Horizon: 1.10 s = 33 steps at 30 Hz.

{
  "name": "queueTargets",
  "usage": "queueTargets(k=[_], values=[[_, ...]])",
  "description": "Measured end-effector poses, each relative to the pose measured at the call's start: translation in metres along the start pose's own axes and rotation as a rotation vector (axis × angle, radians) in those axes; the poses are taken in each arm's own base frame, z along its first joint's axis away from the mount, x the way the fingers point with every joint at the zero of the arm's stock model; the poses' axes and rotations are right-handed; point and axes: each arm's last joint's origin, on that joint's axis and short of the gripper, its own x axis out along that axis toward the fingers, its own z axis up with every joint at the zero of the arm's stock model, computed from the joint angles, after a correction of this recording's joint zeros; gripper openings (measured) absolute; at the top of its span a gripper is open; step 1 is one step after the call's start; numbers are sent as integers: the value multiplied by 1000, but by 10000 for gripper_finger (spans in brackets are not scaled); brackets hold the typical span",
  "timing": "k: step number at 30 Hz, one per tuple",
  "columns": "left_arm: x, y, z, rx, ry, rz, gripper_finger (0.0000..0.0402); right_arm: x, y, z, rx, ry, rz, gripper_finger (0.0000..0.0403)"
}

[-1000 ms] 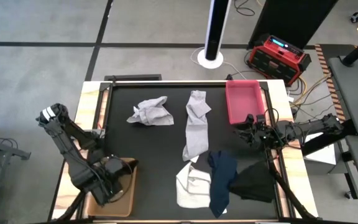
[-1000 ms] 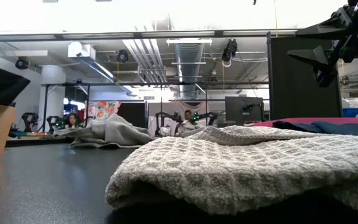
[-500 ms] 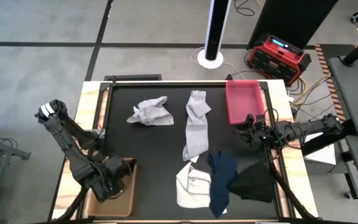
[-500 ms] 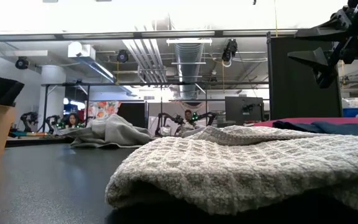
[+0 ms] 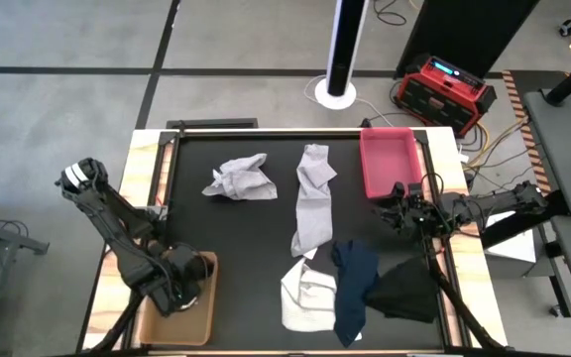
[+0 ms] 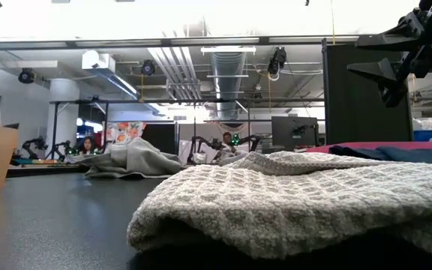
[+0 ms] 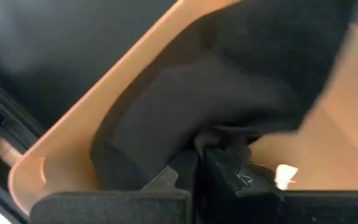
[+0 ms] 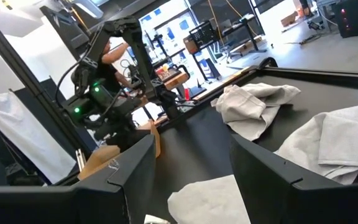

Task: Sort towels by color in basket
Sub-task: Put the top black kitchen towel into the orange bin

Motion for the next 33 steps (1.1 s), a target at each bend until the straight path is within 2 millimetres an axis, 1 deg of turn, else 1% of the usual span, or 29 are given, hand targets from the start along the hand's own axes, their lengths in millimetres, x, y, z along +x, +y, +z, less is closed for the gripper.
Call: queueTargets(k=[5,18,22,26,29,33], values=[[4,3,-2,-35,52,31,0,0,0,0,0,1,0,196],[16,11,-2,-74,42,76,4,0,0,-1,-3,8,-4,196],[15,10,-2,-95,41,71,36,0,0,-1,-3,9,-5,196],[9,6,-2,-92,46,44,89,0,-1,-1,-4,10,-5,196],[2,3,-1,-84,48,34,127,0,-1,-1,-4,10,-6,196],[-12,-1,0,-57,51,27,165,0,-1,-1,-4,11,-6,196]])
